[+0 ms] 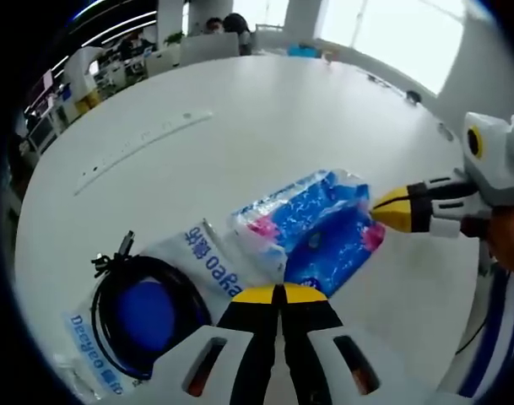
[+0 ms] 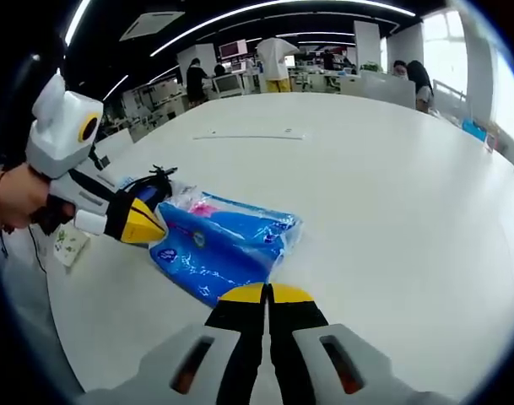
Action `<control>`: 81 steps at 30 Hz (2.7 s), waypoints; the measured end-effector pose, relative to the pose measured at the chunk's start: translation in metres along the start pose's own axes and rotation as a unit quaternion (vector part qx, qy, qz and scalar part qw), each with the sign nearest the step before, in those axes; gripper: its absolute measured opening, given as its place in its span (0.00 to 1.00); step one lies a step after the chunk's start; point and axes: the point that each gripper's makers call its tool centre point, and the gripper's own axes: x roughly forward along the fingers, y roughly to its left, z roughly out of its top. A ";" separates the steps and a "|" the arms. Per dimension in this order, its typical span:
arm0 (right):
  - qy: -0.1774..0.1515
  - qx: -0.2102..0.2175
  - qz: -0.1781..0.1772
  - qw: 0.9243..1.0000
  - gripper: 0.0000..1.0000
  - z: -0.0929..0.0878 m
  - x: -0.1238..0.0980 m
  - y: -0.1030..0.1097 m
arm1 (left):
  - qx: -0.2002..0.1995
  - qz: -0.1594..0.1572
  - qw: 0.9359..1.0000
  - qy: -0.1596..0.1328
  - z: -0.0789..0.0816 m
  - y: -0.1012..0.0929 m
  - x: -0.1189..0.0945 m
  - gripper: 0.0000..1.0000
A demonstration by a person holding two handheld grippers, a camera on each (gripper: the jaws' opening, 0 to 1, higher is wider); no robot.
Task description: Arrange the tabletop items into an orderly group along one side of the table until the central work area is clear of visible clutter.
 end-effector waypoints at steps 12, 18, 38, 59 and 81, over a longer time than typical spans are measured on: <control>-0.001 0.001 0.003 1.000 0.00 0.000 0.000 0.003 | 0.005 0.003 1.000 -0.005 0.000 0.001 -0.004 0.00; 0.000 0.003 0.004 1.000 0.00 -0.001 0.001 0.004 | 0.009 0.004 1.000 -0.006 0.000 0.002 -0.004 0.00; -0.003 0.004 0.006 1.000 0.00 -0.001 0.002 0.005 | 0.019 0.004 1.000 -0.014 0.002 0.000 -0.006 0.05; -0.002 0.010 0.007 1.000 0.11 -0.004 0.004 0.009 | 0.019 0.007 1.000 -0.015 0.001 0.004 -0.008 0.15; -0.008 0.028 -0.008 1.000 0.34 0.000 0.001 0.005 | 0.013 0.000 0.999 -0.031 0.008 0.003 -0.015 0.16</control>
